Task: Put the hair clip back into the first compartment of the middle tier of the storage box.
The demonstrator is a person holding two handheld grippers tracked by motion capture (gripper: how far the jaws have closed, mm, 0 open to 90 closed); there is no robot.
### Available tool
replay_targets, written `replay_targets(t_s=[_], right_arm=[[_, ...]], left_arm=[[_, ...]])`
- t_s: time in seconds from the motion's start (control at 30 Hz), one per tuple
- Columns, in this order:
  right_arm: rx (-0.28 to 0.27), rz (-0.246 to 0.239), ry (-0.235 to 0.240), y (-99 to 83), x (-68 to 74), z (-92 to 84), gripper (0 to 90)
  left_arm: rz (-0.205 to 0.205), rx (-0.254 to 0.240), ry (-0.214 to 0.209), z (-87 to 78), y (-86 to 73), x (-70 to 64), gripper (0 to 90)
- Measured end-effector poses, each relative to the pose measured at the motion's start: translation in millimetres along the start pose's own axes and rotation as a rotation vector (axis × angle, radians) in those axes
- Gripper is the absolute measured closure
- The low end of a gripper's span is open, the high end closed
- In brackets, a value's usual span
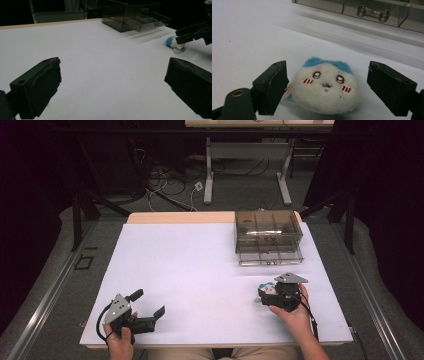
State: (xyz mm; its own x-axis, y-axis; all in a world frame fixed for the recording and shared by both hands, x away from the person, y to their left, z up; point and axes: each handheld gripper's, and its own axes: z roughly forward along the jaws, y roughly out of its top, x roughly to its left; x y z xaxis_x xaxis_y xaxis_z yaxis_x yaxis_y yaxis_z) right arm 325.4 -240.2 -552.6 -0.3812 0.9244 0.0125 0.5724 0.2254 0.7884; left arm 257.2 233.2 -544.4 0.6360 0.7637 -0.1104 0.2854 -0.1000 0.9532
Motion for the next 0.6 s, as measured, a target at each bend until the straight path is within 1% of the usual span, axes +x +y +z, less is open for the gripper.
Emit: replay_targets(t_s=[0.03,0.1,0.17,0.37,0.47,0.6], right_arm=[[0.011,0.003,0.004,-0.1,0.4,1.1,17.2],[0.012,-0.006,0.003,-0.1,-0.1,1.8,17.6],[0.022,-0.003,0.005,-0.3,0.4,2.9,18.5],[0.051,-0.015,0.017,-0.2,1.9,5.6,23.1],[0.067,-0.021,0.014,-0.6,2.4,6.4,27.6],[0.082,-0.013,0.011,-0.3,1.8,6.2,29.9]], left_arm=[[0.001,0.001,0.001,0.0,0.0,0.0,0.4],[0.001,0.000,-0.001,0.1,0.0,0.1,0.4],[0.000,0.001,-0.001,0.2,0.0,0.2,0.4],[-0.005,-0.003,-0.002,0.6,-0.1,0.6,0.5],[-0.004,-0.004,-0.003,0.8,0.0,0.6,0.4],[-0.006,-0.002,-0.005,1.4,-0.1,0.5,0.5]])
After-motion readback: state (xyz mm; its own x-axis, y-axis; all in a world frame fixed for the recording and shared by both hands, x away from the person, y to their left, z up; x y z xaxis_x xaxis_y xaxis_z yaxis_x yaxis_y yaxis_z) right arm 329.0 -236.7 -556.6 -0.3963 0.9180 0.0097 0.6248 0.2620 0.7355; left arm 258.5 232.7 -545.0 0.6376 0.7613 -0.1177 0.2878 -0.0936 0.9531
